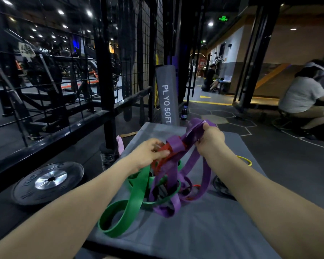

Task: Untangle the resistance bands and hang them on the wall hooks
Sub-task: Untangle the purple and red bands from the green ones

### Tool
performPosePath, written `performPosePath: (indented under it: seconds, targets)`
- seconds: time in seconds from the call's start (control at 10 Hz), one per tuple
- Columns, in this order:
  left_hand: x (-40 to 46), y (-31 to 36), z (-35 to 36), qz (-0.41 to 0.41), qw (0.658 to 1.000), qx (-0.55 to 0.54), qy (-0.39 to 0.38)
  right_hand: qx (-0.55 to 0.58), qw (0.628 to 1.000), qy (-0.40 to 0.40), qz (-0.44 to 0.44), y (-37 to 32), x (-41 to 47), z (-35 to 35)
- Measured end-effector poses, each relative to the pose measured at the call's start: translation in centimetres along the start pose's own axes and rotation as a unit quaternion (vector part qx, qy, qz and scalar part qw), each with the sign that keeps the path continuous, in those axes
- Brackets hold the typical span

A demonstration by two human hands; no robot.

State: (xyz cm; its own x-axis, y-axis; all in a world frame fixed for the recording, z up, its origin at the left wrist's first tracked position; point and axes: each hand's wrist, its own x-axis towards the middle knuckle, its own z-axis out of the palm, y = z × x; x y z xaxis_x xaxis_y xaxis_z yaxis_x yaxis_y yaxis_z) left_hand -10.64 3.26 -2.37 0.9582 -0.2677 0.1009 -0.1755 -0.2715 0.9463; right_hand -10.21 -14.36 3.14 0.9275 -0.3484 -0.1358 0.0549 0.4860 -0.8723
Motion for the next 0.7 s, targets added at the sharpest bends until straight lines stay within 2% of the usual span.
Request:
performPosePath:
  seconds: [0.1,0.2,0.3,0.4,0.6,0.7]
  targets:
    - [0.4,-0.1,-0.5,-0.003,0.999,0.041,0.001,-0.026,1.0,-0.013,-0.009,-0.5,0.4,-0.1]
    - [0.3,0.4,0.5,0.008,0.992,0.123,-0.004,0.007,0.999,0.035,0.021,-1.3,-0.2,1.1]
    - [0.9,0.7,0.9,0.012,0.99,0.137,0.043,0.027,0.998,0.048,0.026,-1.7,-0.2,0.9]
    - [1.3,1.0,0.2,0.016,0.995,0.029,0.095,0.036,0.998,0.048,0.008,-2.2,-0.3,0.3]
    - [2.0,0.9,-2.1,-0.018,0.974,-0.023,0.223,0.048,0.997,0.056,-0.024,-4.2,0.3,0.9]
    - [1.9,0.3,-2.5,-0.05,0.974,0.002,0.22,0.049,0.997,0.059,-0.028,-4.9,0.4,1.5]
